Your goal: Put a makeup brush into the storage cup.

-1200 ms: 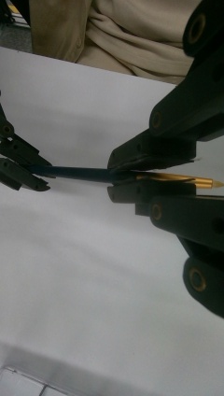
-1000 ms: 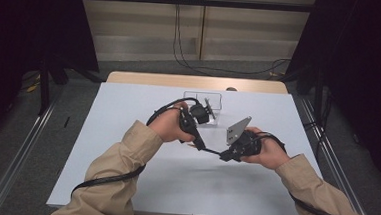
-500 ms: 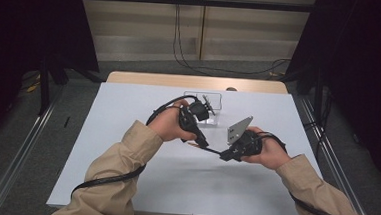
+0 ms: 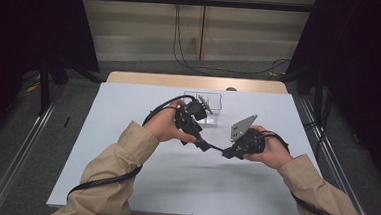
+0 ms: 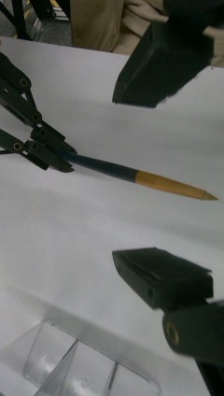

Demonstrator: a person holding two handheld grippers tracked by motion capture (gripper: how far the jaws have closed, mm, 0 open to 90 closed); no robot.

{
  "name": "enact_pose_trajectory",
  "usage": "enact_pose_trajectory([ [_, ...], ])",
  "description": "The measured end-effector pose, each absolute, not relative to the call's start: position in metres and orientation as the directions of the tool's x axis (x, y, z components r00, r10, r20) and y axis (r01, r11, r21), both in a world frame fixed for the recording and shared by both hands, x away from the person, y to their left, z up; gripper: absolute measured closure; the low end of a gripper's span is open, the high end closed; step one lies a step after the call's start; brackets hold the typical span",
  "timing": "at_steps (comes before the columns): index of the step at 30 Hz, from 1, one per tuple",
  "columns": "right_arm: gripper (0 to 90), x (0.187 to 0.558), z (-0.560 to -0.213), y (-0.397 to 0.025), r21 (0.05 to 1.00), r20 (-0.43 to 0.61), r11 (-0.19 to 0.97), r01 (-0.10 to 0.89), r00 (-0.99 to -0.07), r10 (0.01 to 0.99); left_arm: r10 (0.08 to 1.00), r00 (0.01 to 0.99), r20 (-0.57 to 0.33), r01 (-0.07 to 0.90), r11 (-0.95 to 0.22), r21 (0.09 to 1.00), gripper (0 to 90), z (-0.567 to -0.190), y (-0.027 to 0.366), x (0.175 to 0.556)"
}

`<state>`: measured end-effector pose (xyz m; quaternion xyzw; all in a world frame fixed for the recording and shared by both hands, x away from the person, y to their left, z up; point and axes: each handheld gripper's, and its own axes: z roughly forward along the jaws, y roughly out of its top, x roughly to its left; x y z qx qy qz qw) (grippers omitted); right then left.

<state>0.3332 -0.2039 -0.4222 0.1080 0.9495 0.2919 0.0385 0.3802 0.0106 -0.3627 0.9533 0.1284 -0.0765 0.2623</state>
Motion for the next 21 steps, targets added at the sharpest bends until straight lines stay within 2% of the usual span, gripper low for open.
enact_pose_trajectory([
  [2,85.7,0.334,-0.422,-0.204,0.566,-0.012,0.804,0.181,-0.974,0.228,0.184,0.962,-0.200,0.261,-0.830,0.493,11.0,-0.364,0.011,0.379],
  [4,85.7,0.334,-0.422,-0.205,0.572,-0.010,0.799,0.183,-0.973,0.229,0.183,0.965,-0.189,0.256,-0.822,0.509,9.6,-0.364,0.012,0.379],
  [11,85.7,0.333,-0.422,-0.207,0.578,-0.004,0.794,0.189,-0.972,0.234,0.184,0.966,-0.183,0.259,-0.740,0.621,7.2,-0.366,0.018,0.381],
  [16,85.7,0.333,-0.422,-0.207,0.591,-0.005,0.785,0.187,-0.972,0.235,0.170,0.972,-0.164,0.237,-0.707,0.667,5.6,-0.368,0.022,0.380],
  [21,85.7,0.332,-0.422,-0.207,0.603,-0.001,0.775,0.192,-0.970,0.242,0.178,0.966,-0.188,0.259,-0.658,0.707,5.6,-0.371,0.027,0.379],
])
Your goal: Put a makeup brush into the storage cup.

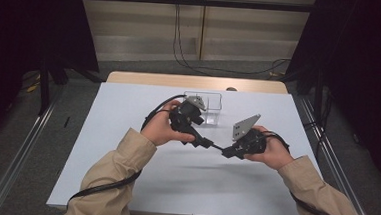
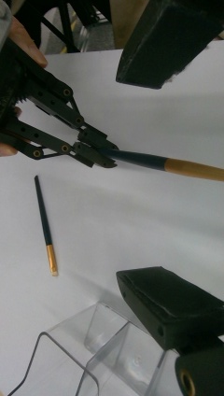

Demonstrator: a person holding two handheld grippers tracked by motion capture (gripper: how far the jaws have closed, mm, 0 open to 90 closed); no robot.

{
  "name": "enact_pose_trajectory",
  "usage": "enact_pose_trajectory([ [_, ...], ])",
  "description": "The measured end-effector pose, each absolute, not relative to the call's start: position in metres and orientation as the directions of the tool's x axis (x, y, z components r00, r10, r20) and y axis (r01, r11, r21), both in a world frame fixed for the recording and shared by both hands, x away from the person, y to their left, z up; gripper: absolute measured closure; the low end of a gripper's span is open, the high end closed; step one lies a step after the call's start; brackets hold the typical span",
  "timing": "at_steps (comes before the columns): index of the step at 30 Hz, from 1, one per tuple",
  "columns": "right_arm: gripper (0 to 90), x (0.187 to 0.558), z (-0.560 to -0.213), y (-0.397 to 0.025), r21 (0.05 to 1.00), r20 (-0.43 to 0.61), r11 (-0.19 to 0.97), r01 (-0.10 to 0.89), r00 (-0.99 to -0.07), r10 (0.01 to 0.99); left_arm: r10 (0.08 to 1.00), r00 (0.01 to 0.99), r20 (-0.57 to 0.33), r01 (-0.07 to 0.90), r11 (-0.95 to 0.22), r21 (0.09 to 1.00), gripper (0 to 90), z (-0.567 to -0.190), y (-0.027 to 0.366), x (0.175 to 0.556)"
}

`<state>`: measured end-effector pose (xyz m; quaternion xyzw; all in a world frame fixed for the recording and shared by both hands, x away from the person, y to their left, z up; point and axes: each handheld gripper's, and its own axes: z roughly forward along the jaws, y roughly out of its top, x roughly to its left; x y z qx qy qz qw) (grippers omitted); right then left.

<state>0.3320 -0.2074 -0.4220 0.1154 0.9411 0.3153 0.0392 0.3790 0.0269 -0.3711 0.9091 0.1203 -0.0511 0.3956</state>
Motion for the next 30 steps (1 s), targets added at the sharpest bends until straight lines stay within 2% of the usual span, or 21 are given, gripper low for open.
enact_pose_trajectory([
  [13,85.6,0.332,-0.422,-0.208,0.630,0.000,0.752,0.196,-0.968,0.252,0.209,0.960,-0.187,0.271,-0.522,0.809,2.9,-0.375,0.043,0.378],
  [30,85.6,0.334,-0.421,-0.210,0.705,0.023,0.668,0.239,-0.949,0.314,0.241,0.951,-0.194,0.288,-0.459,0.840,2.0,-0.382,0.056,0.378],
])
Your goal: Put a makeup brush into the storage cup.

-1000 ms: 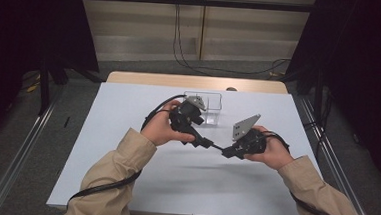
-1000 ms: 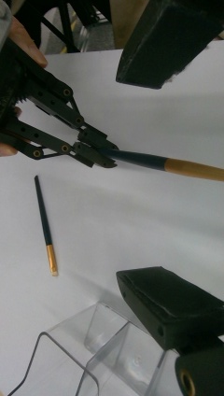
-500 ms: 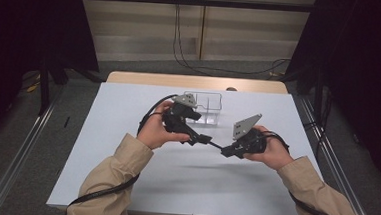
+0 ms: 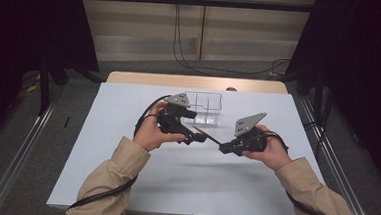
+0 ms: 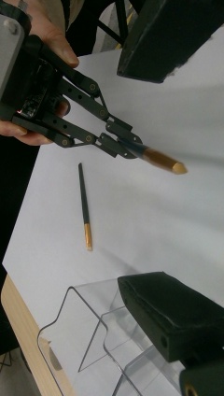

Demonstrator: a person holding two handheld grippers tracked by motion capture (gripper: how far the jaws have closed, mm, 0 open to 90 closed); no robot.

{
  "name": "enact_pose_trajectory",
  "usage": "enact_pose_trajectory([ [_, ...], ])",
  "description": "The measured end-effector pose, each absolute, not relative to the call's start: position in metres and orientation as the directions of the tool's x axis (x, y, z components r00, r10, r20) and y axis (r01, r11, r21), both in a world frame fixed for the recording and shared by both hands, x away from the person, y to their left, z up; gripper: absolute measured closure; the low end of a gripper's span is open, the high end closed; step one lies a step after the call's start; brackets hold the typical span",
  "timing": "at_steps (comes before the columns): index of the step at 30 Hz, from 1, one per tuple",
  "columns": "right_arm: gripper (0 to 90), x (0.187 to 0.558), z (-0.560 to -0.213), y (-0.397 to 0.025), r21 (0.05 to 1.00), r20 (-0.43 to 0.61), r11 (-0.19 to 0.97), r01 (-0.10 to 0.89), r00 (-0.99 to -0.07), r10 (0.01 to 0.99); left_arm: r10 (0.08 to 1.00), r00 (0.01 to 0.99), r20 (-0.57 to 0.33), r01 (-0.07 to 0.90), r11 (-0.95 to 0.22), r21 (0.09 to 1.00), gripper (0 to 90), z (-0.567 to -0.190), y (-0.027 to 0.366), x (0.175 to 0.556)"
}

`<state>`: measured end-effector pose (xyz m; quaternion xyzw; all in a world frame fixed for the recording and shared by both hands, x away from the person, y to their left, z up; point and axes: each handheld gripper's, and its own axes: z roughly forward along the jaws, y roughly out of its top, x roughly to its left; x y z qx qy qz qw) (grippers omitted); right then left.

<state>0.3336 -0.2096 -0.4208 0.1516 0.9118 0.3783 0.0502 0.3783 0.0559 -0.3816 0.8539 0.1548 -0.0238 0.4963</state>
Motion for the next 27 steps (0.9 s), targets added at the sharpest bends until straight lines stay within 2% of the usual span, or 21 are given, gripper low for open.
enact_pose_trajectory([
  [15,85.6,0.3328,-0.4181,-0.2116,0.805,0.082,0.523,0.280,-0.926,0.369,0.245,0.950,-0.192,0.284,-0.427,0.859,2.1,-0.3832,0.0556,0.3788],
  [27,85.6,0.3328,-0.4173,-0.2097,0.882,0.149,0.360,0.303,-0.906,0.397,0.245,0.949,-0.200,0.282,-0.369,0.885,3.0,-0.3805,0.0549,0.3791],
])
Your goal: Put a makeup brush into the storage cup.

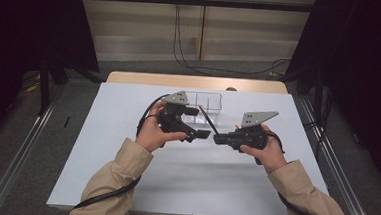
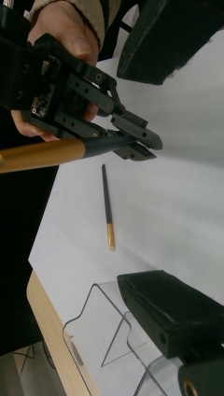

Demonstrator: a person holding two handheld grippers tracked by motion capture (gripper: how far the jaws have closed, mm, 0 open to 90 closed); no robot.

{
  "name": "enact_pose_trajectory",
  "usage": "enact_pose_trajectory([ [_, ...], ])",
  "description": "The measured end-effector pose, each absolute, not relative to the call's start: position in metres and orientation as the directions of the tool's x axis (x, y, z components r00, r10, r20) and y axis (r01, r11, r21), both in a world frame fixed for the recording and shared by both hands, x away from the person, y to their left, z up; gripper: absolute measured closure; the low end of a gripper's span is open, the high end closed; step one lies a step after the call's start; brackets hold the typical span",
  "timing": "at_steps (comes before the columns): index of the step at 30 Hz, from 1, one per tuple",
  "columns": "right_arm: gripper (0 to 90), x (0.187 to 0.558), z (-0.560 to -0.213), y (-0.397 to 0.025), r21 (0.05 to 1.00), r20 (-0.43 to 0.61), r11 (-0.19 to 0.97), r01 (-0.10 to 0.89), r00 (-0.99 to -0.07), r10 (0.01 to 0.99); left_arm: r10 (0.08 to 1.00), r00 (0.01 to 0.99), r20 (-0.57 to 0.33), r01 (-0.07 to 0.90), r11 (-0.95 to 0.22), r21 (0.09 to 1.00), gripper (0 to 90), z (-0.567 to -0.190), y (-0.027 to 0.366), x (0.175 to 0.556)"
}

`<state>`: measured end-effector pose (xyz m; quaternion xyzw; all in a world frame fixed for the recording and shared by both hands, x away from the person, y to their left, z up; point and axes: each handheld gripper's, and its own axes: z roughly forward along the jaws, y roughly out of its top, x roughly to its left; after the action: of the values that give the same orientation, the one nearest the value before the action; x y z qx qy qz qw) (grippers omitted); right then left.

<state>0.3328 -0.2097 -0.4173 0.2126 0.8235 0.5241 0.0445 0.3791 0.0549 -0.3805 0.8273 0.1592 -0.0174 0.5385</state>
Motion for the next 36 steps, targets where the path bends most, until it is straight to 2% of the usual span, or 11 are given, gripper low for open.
enact_pose_trajectory([
  [18,85.7,0.3334,-0.4177,-0.2035,0.905,0.173,0.289,0.312,-0.891,0.420,0.225,0.947,-0.228,0.290,-0.302,0.908,10.5,-0.3788,0.0530,0.3788],
  [20,85.6,0.3330,-0.4174,-0.2030,0.908,0.174,0.279,0.312,-0.888,0.426,0.215,0.947,-0.237,0.293,-0.289,0.911,14.7,-0.3791,0.0526,0.3786],
  [22,85.7,0.3328,-0.4171,-0.2027,0.910,0.174,0.272,0.312,-0.885,0.432,0.208,0.937,-0.282,0.333,-0.279,0.901,18.5,-0.3802,0.0527,0.3797],
  [28,85.6,0.3328,-0.4174,-0.2012,0.909,0.167,0.275,0.312,-0.879,0.447,0.199,0.933,-0.299,0.343,-0.245,0.907,33.3,-0.3806,0.0540,0.3798],
  [36,85.6,0.3330,-0.4180,-0.2001,0.913,0.173,0.260,0.315,-0.874,0.453,0.196,0.931,-0.307,0.346,-0.216,0.913,59.0,-0.3813,0.0566,0.3793],
])
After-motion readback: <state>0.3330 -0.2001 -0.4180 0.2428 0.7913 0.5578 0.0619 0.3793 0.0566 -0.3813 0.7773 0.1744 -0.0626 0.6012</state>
